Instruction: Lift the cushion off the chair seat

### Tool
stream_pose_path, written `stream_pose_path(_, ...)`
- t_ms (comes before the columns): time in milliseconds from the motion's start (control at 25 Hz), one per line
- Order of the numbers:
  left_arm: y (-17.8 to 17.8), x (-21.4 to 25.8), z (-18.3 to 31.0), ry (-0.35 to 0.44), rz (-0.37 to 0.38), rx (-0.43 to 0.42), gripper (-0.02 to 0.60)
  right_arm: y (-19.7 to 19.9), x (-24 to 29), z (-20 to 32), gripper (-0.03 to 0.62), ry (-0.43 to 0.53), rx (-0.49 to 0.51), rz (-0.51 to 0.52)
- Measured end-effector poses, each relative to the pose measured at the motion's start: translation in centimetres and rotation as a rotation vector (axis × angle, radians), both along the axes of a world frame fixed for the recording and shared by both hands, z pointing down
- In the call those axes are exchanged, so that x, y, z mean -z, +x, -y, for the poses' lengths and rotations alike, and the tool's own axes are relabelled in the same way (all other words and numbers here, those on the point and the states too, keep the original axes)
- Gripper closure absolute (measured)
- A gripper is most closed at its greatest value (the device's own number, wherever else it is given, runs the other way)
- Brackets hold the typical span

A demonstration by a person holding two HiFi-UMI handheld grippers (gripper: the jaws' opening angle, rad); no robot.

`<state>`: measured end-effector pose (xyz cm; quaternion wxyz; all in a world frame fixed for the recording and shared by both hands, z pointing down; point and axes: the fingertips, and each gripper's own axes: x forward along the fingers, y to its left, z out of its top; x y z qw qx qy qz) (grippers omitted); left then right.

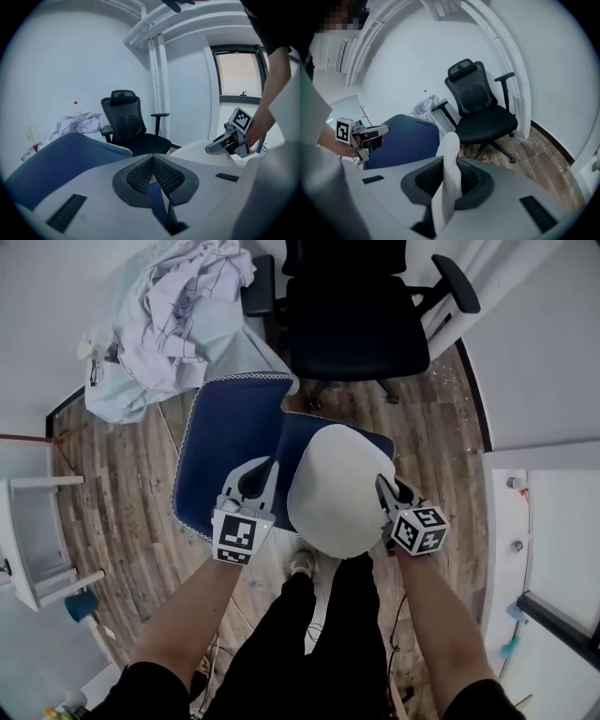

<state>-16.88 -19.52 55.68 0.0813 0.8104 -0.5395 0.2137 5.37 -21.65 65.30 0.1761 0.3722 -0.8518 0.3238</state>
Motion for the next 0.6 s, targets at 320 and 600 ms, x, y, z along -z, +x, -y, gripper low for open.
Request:
stream_pose_path(320, -1.9, 3.9, -0.3, 0.031, -0.009, 0.048, 0.577, -0.5, 4.9, 0.0, 0.542, 0.037, 0.001, 0.003)
stream_pose_path(600, -2.5, 8.3, -0.5, 0.092, 0.034, 0.032, 0.577, -0.1, 7.9, -0.8, 0.545, 0.045, -0.002, 0.002)
